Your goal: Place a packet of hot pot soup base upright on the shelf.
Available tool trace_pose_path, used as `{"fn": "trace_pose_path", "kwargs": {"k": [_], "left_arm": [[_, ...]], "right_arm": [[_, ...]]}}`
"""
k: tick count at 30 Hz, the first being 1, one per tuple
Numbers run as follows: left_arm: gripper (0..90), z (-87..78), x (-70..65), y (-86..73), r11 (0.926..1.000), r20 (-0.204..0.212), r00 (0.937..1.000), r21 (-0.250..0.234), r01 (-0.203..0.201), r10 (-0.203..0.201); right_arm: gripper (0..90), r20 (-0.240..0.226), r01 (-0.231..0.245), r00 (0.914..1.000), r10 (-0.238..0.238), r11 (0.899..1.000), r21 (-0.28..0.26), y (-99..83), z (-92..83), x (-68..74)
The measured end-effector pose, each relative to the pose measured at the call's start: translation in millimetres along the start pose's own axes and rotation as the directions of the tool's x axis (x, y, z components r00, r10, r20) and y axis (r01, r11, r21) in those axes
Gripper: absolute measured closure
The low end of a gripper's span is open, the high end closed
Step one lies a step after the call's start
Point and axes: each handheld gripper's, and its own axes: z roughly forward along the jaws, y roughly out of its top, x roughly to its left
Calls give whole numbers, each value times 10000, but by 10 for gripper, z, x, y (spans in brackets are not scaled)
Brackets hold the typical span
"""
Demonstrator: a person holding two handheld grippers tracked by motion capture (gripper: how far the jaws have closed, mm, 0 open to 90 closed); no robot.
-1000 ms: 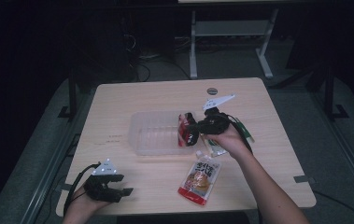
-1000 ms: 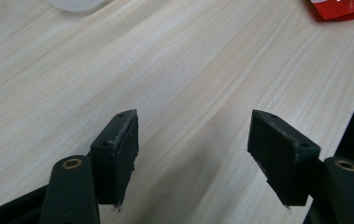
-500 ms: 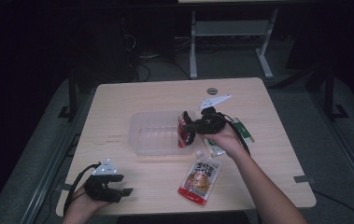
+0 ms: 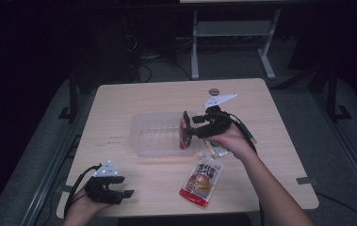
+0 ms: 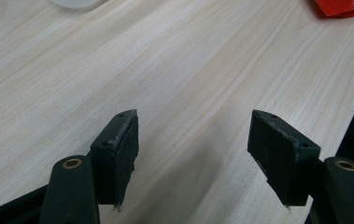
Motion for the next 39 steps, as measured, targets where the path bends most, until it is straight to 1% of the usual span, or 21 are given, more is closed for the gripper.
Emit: {"fn": "trace_pose_path", "kwargs": {"k": [2, 3, 5, 6, 7, 8, 9, 10, 11, 12, 13, 15, 16, 19, 24, 28, 30, 32, 36, 38, 39], "left_arm": [[333, -3, 5, 1, 10000, -9, 10000, 40, -34, 34], [333, -3, 3, 1, 10000, -8, 10000, 22, -21, 21], [334, -5, -2, 0, 10000, -21, 10000, -1, -17, 17], [334, -6, -2, -1, 10000, -20, 10000, -13, -9, 9], [334, -10, 1, -2, 10000, -25, 10000, 16, -27, 27], [333, -12, 2, -2, 10000, -32, 10000, 16, -18, 18], [333, -13, 6, -2, 10000, -40, 10000, 17, -45, 45], [333, -12, 10, -2, 10000, -43, 10000, 9, -63, 63], [334, -11, 12, -2, 10000, -42, 10000, 4, -63, 63], [333, -10, 10, -1, 10000, -29, 10000, 21, -49, 49], [334, -9, 8, -1, 10000, -23, 10000, 42, -24, 24], [334, -5, -1, -2, 10000, -28, 10000, 5, -11, 11], [334, -7, 1, 0, 10000, -38, 10000, -6, -58, 58], [334, -7, 9, 1, 10000, -31, 10000, 34, -89, 89], [334, -9, 0, -1, 10000, -24, 10000, -10, -33, 33], [334, -15, 5, -2, 10000, -41, 10000, -18, -57, 57], [334, -14, 5, -2, 10000, -42, 10000, -30, -37, 37], [334, -15, 0, -3, 10000, -36, 10000, -31, -13, 13], [334, -19, -1, -6, 10000, -64, 10000, -39, -54, 54], [334, -19, -4, -4, 10000, -56, 10000, -36, -27, 27], [336, -18, -6, -3, 10000, -50, 10000, -33, -28, 28]], "right_arm": [[316, -24, -58, 10000, 57, 10000, -59, 1, -54, 16], [338, -3, 34, 10000, -34, 9999, -99, -3, -85, 28], [379, -40, 63, 10000, -63, 9999, -101, -10, -140, 56], [444, -39, 113, 9999, -114, 9999, -90, -13, -175, 71], [465, -82, 177, 9998, -178, 9998, -107, -16, -203, 85], [517, -116, 225, 9997, -228, 9995, -218, -24, -252, 115], [592, -240, 261, 9994, -267, 9994, -241, -35, -293, 136], [611, -357, 315, 9988, -325, 9991, -284, -51, -318, 155], [638, -506, 398, 9979, -411, 9989, -250, -76, -342, 181], [660, -616, 484, 9969, -489, 9988, -98, -113, -357, 212], [677, -657, 594, 9961, -592, 9982, 16, -148, -363, 236], [759, -758, 731, 9946, -715, 9972, 185, -228, -371, 279], [781, -796, 855, 9934, -829, 9959, 300, -259, -376, 290], [800, -889, 988, 9916, -936, 9936, 553, -399, -397, 330], [740, -700, 831, 9945, -784, 9943, 666, -555, -473, 314], [667, -579, 599, 9968, -555, 9953, 767, -677, -526, 277], [626, -468, 544, 9977, -500, 9936, 993, -752, -540, 261], [592, -311, 588, 9980, -555, 9915, 1162, -818, -551, 254], [456, 7, 612, 9981, -619, 9883, 1395, -985, -604, 253], [408, 337, 685, 9967, -738, 9879, 1390, -1072, -640, 247], [379, 422, 587, 9970, -652, 9884, 1403, -1117, -659, 236]]}}
